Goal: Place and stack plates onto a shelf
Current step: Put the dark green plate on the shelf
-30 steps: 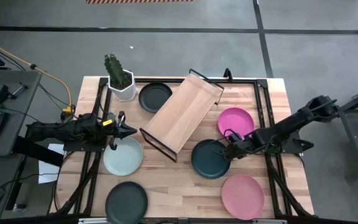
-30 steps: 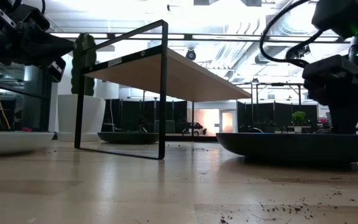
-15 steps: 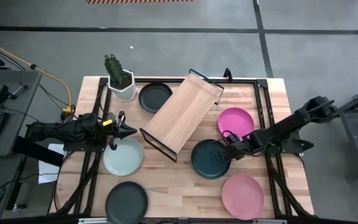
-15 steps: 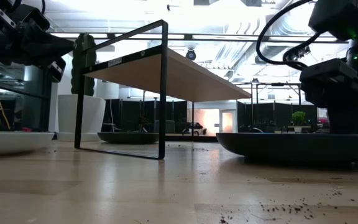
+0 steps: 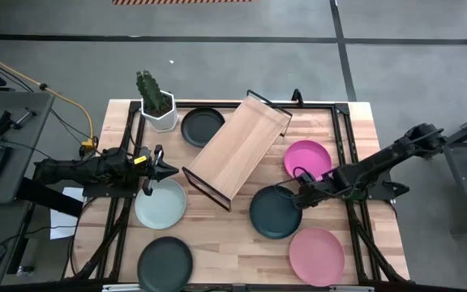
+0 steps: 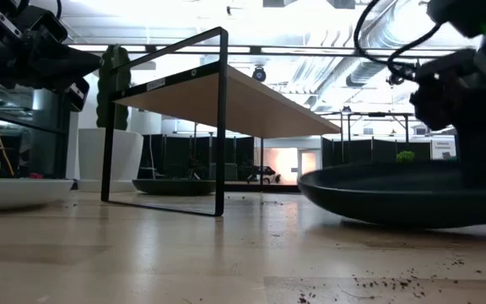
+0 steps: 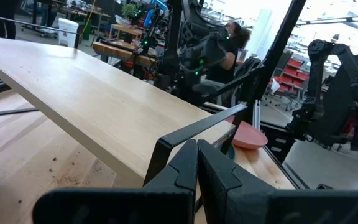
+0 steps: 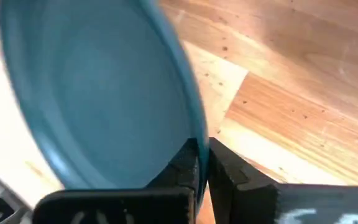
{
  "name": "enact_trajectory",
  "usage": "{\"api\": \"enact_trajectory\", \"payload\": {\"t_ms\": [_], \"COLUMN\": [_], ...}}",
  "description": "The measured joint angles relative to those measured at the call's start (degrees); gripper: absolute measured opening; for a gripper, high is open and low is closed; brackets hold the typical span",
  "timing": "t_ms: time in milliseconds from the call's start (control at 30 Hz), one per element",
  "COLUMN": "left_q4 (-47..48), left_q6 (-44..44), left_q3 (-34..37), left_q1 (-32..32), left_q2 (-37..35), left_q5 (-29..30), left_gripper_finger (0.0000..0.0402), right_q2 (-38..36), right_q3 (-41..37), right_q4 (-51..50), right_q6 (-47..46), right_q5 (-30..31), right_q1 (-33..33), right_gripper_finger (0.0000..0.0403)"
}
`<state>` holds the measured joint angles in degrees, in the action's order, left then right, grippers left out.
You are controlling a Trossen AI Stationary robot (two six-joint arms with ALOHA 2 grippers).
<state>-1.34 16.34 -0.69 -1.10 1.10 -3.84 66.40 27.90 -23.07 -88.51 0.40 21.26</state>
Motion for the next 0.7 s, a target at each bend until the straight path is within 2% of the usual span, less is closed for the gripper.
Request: {"api": "enact_trajectory", "payload": {"t_ms": [233, 367, 500, 600, 700], "left_q4": [0.0, 0.0, 0.0, 0.0, 0.0], "left_q6": [0.0, 0.0, 0.0, 0.0, 0.0], "left_q3": [0.0, 0.0, 0.0, 0.0, 0.0], "left_q1": [0.0, 0.0, 0.0, 0.0, 0.0], "left_q2": [0.0, 0.0, 0.0, 0.0, 0.0], "left_q5": [0.0, 0.0, 0.0, 0.0, 0.0], "left_gripper_finger": [0.0000, 0.0000, 0.0000, 0.0000, 0.0000], "right_q2": [-11.7, -17.6, -20.9, -20.8, -18.7], "right_q3": [0.0, 1.9, 7.0, 13.4, 20.6], "right_q4": [-4.3, -9.2, -8.9, -8.4, -8.8], "right_q6": [3.5, 7.7, 15.0, 19.7, 23.8], "right_q5": [-1.2, -5.7, -10.4, -9.7, -2.8], "right_q1": [0.0, 0.0, 0.0, -0.7, -3.5], "right_gripper_finger": [0.0001, 0.0000, 0.0000, 0.0000, 0.0000]}}
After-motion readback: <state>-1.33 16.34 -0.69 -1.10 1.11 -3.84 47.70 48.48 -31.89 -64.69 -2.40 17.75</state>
